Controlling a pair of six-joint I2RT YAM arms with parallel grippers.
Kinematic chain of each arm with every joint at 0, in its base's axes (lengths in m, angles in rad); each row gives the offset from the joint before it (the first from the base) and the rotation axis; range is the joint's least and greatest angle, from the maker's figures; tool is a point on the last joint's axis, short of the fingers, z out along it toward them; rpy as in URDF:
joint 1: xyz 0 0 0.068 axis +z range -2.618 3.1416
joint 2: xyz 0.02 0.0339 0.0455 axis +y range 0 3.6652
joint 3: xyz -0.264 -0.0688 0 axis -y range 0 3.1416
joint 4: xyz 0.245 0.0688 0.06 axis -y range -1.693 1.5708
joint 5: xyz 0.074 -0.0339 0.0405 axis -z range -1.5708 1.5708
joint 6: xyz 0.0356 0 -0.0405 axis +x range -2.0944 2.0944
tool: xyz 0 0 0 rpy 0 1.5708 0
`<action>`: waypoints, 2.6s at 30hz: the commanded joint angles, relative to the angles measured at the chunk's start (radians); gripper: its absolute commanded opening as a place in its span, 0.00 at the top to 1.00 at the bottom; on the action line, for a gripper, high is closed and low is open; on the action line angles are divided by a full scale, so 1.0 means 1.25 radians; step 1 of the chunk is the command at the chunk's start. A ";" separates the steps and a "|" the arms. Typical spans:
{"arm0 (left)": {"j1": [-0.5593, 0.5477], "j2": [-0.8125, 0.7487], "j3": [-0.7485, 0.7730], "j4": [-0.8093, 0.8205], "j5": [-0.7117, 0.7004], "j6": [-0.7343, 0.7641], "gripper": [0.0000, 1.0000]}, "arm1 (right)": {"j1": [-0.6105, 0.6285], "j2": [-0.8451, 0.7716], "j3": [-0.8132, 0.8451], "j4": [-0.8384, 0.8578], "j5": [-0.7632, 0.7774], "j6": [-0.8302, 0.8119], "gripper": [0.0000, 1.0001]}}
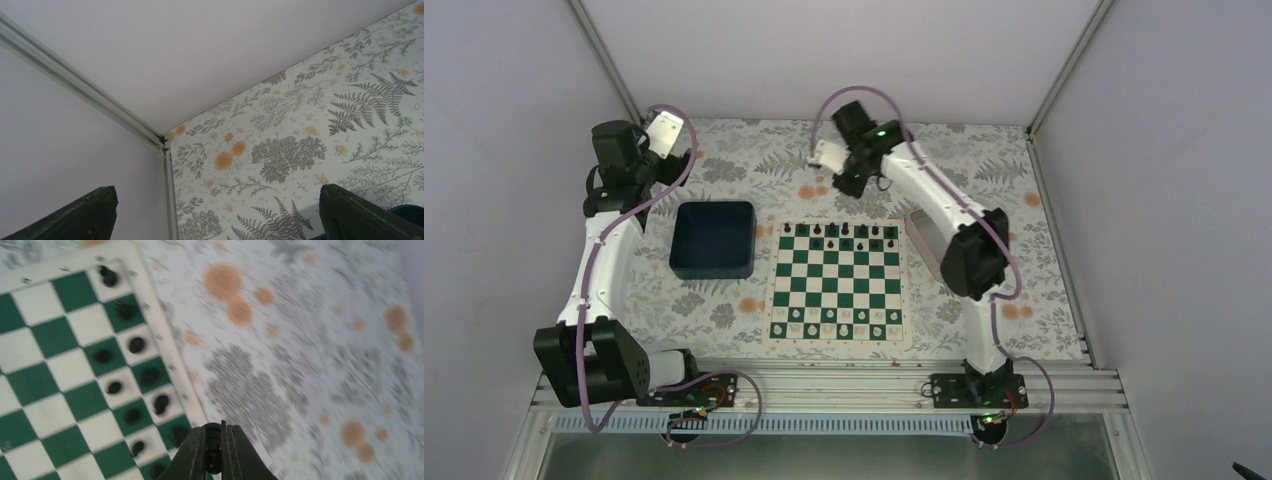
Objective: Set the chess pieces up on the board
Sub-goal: Place the chess piece on the chessboard, then pick up the chess piece from the storage box.
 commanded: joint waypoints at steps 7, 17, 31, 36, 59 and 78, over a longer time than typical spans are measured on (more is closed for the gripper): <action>0.046 -0.043 -0.062 0.043 0.063 -0.028 0.00 | 0.172 0.211 0.126 -0.023 -0.023 -0.007 0.94; 0.065 -0.057 -0.099 0.058 0.079 -0.033 0.00 | 0.191 0.289 0.124 0.000 -0.061 0.005 0.94; 0.089 -0.062 -0.138 0.076 0.103 -0.036 0.00 | 0.214 0.328 0.131 0.011 -0.061 0.007 0.94; 0.095 -0.068 -0.145 0.074 0.107 -0.033 0.00 | 0.214 0.340 0.136 0.008 -0.054 0.007 0.94; 0.105 -0.072 -0.120 0.052 0.130 -0.040 0.00 | 0.199 0.102 0.050 0.016 -0.005 0.000 0.68; 0.104 -0.045 -0.099 0.066 0.154 -0.088 0.00 | -0.430 -0.356 -0.601 0.125 0.041 -0.104 0.56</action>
